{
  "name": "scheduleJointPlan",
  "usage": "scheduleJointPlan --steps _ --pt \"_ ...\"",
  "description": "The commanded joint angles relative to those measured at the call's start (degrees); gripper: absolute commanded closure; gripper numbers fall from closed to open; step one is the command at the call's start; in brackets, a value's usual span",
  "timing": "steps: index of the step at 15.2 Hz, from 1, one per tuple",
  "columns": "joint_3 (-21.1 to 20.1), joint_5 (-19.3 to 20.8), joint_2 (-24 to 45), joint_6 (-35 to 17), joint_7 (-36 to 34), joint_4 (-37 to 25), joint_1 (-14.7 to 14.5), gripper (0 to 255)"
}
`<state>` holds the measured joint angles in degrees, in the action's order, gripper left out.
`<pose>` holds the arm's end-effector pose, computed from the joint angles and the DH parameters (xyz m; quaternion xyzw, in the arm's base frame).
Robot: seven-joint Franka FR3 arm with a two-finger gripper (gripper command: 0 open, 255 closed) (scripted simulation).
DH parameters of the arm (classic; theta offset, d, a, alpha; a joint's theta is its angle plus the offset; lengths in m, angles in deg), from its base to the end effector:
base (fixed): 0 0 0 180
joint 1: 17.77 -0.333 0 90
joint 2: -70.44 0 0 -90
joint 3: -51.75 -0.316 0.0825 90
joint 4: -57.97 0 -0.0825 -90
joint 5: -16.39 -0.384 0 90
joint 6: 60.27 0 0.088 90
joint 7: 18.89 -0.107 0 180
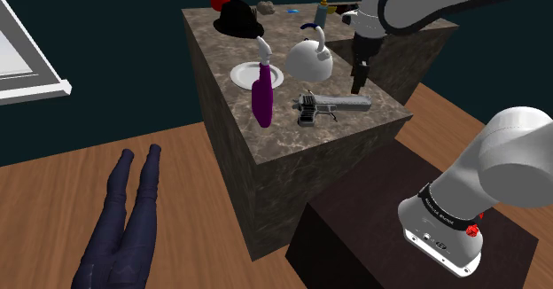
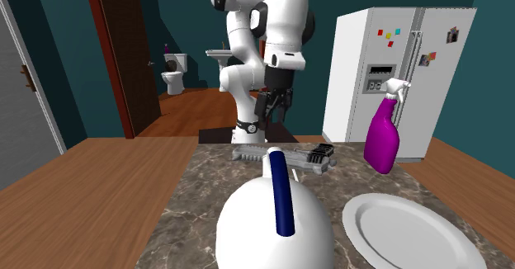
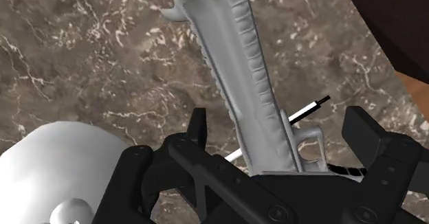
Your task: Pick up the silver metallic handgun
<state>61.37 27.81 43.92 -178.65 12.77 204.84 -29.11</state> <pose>0.3914 0.0018 0.4175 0.9381 0.3423 -0.0298 0.0433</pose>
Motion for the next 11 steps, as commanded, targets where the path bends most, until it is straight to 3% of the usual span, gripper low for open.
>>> scheduleJointPlan --steps 1,4,11 --pt "0.48 1.55 3.13 -5.67 5.74 1.19 -1.79 0" --pt "0.99 3.55 7.66 -12.96 12.9 2.27 -3.96 0" --pt "1.35 4.34 11.84 -19.42 11.95 4.58 -3.69 0"
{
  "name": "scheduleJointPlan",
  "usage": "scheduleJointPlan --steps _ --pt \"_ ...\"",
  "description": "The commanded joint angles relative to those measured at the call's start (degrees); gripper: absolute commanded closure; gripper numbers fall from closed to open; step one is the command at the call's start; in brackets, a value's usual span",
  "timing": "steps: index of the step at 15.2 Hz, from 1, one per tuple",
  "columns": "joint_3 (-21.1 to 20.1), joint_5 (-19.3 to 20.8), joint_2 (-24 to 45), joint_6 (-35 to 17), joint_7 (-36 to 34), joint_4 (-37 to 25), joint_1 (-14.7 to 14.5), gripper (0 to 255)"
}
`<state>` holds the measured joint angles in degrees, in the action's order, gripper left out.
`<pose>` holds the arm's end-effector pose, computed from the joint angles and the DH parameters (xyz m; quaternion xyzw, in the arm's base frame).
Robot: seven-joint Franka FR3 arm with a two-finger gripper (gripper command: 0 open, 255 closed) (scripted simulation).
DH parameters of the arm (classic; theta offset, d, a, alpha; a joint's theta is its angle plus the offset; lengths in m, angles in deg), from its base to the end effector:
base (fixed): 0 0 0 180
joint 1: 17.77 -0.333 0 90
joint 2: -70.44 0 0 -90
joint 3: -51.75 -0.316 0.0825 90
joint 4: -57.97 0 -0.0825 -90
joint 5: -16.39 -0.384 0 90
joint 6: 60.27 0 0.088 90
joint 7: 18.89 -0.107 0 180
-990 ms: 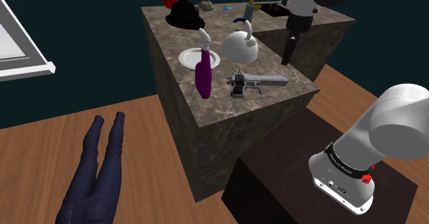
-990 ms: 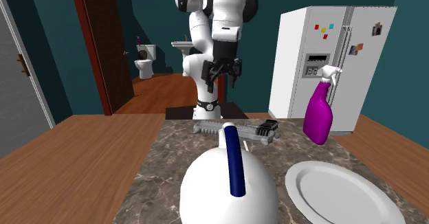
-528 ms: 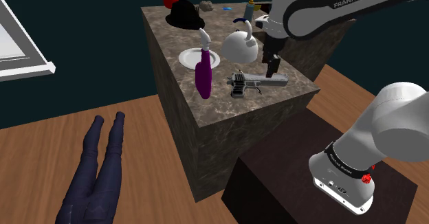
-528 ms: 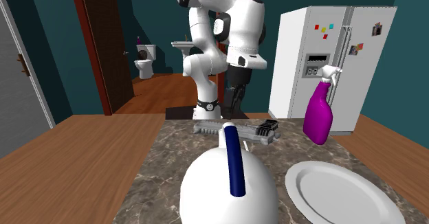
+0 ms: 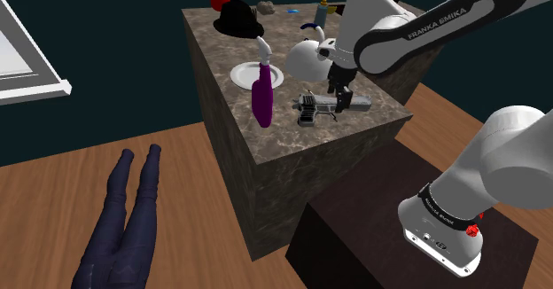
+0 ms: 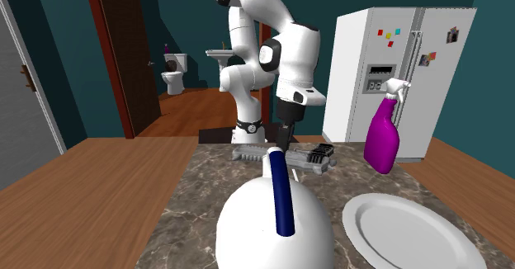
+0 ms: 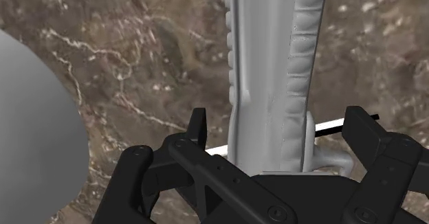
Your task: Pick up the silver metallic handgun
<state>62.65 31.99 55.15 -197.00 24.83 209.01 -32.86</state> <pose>0.4123 0.0303 0.3348 0.8658 0.4955 -0.0149 0.0678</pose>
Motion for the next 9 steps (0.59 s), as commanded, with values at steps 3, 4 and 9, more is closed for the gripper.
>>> scheduleJointPlan --steps 3,4,9 --pt "0.07 0.2 1.05 -1.64 -0.25 0.55 0.05 255" --pt "0.09 0.2 1.15 -1.72 -0.23 0.52 0.05 255" --pt "0.06 0.19 1.13 -1.67 -0.26 0.51 0.03 255"
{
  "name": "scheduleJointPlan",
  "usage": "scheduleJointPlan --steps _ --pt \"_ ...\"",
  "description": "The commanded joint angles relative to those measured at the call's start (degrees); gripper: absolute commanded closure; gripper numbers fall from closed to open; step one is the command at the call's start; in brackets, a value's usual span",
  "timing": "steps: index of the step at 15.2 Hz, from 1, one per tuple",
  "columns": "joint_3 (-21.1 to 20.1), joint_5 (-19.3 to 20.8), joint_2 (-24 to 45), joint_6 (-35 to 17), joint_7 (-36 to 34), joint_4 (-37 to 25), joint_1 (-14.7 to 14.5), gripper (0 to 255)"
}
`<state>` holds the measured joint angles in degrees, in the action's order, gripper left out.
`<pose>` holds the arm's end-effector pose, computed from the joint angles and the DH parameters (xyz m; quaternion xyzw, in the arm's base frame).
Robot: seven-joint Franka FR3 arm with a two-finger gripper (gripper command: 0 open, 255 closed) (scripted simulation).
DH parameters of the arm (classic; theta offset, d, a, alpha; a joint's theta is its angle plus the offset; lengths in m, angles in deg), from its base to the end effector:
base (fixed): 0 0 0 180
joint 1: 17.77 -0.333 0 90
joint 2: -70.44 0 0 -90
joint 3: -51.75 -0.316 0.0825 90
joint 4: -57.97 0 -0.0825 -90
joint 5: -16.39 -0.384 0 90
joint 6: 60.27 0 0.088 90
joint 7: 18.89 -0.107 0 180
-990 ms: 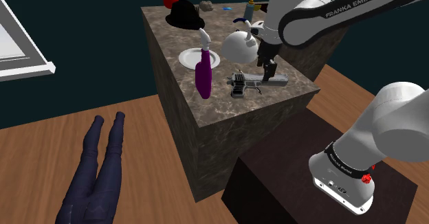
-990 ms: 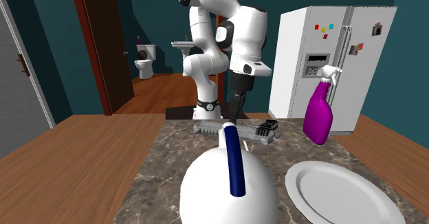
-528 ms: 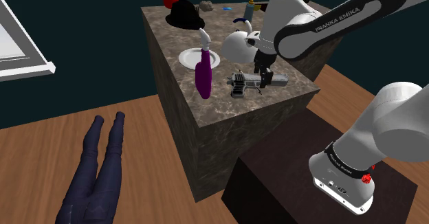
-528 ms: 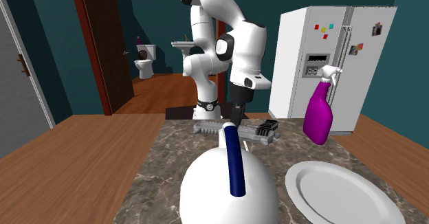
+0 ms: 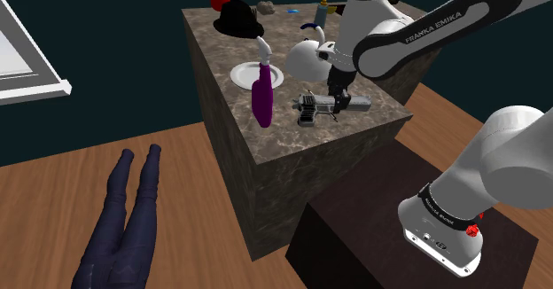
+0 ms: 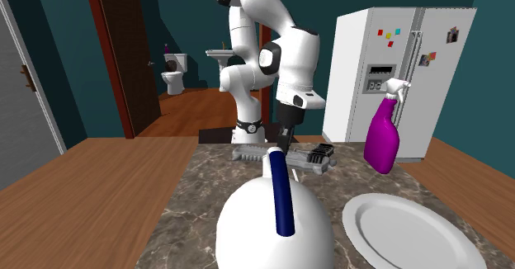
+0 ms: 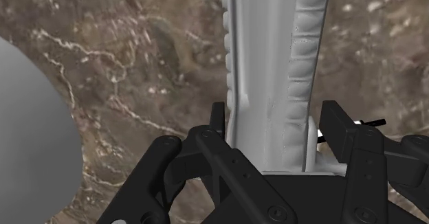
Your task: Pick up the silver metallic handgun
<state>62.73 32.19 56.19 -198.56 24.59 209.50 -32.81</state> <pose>0.4122 0.0305 0.3263 0.8657 0.4957 -0.0146 0.0679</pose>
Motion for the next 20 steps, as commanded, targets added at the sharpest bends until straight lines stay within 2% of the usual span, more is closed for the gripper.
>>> scheduleJointPlan --steps 1,3,18,20 --pt "-0.02 -0.02 0.11 -0.1 -0.02 -0.01 -0.03 255" --pt "0.03 0.03 -0.05 -0.05 0.04 0.08 0.03 255" --pt "-0.83 -1.59 -8.1 13.55 1.99 -5.55 -0.5 255" --pt "-0.84 -1.6 -8.16 13.69 2.01 -5.62 -0.5 255"
